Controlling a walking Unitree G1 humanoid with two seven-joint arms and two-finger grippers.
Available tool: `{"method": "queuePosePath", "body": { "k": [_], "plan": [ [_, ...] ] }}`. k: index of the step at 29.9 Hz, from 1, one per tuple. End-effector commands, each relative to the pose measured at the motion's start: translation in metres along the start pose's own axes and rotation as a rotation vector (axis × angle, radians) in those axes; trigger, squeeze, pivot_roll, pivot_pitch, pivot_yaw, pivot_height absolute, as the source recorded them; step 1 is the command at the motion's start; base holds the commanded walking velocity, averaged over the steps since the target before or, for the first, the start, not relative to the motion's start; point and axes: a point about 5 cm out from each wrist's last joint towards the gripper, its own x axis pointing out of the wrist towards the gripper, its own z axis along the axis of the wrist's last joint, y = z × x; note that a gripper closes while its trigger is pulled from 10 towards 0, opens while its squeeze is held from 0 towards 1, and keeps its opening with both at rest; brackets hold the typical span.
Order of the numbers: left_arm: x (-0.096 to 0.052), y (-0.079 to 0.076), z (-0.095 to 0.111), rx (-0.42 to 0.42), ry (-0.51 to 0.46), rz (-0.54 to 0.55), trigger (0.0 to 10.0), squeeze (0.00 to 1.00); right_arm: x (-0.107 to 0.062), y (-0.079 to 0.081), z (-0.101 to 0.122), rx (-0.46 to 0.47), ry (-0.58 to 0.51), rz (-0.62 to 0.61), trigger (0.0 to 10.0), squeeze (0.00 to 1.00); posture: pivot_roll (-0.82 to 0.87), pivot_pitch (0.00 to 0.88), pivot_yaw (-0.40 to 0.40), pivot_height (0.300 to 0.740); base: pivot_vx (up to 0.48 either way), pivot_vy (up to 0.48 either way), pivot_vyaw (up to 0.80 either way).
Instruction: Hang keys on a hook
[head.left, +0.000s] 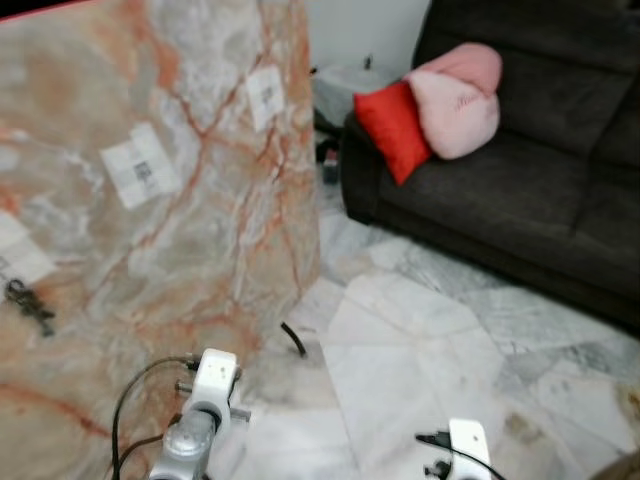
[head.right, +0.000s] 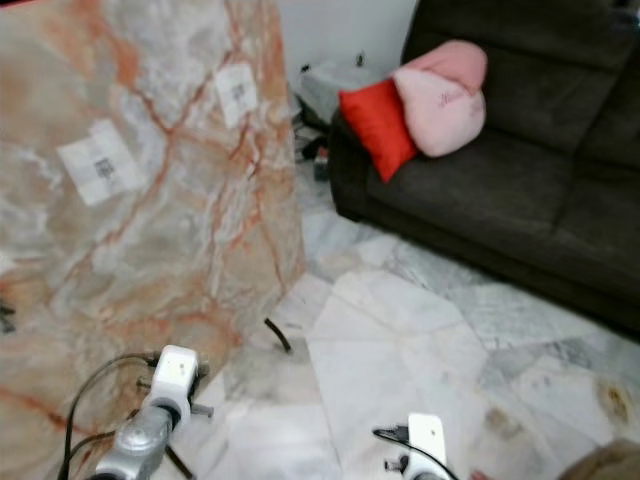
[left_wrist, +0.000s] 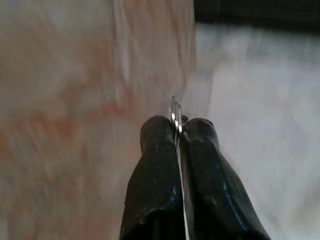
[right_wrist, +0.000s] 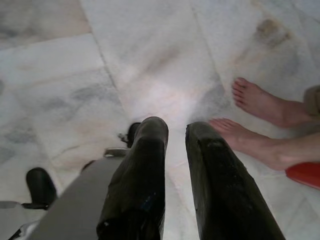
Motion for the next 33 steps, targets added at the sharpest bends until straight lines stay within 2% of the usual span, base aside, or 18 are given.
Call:
{"method": "queuePosePath", "body": {
  "k": [1,6,7,14,20,25,29,33],
  "plan": [
    [-0.002,0.001,0.008,-0.007,-0.06,-0.001,10.0,0.0,0.0,0.004,0.004,0.005,-0.016,0.007,10.0,0.0,-0.04,0.0,-0.024,0.74,0.0,0.0,0.0],
    [-0.006,0.001,0.024,-0.036,-0.172,0.031,10.0,0.0,0.0,0.003,0.004,0.005,-0.023,0.004,10.0,0.0,-0.05,0.0,-0.025,0.74,0.0,0.0,0.0],
    [-0.012,0.0,0.03,-0.063,-0.209,0.035,10.0,0.0,0.0,0.003,0.005,0.006,-0.029,0.004,10.0,0.0,-0.05,0.0,-0.028,0.74,0.0,0.0,0.0],
    [-0.029,0.006,0.043,-0.114,-0.271,0.065,10.0,0.0,0.0,0.001,0.005,0.006,-0.039,0.0,10.0,0.0,-0.04,0.0,-0.037,0.74,0.0,0.0,0.0],
    [-0.026,0.015,0.057,-0.151,-0.313,0.112,10.0,0.0,0.0,0.002,0.006,-0.003,-0.047,0.014,10.0,0.0,-0.05,0.0,-0.033,0.74,0.0,0.0,0.0],
    [-0.024,0.015,0.066,-0.168,-0.325,0.098,10.0,0.0,0.0,0.002,0.007,-0.028,-0.061,0.006,10.0,0.0,-0.05,0.0,-0.028,0.74,0.0,0.0,0.16],
    [-0.024,0.015,0.07,-0.17,-0.32,0.094,10.0,0.0,0.0,0.002,0.006,-0.018,-0.058,0.008,10.0,0.0,-0.05,0.0,-0.025,0.74,0.0,0.0,0.8],
    [-0.023,0.016,0.073,-0.173,-0.327,0.094,10.0,0.0,0.0,0.003,0.005,0.001,-0.053,0.015,10.0,0.0,-0.05,0.0,-0.025,0.74,0.0,0.0,0.0]
  ]
}}
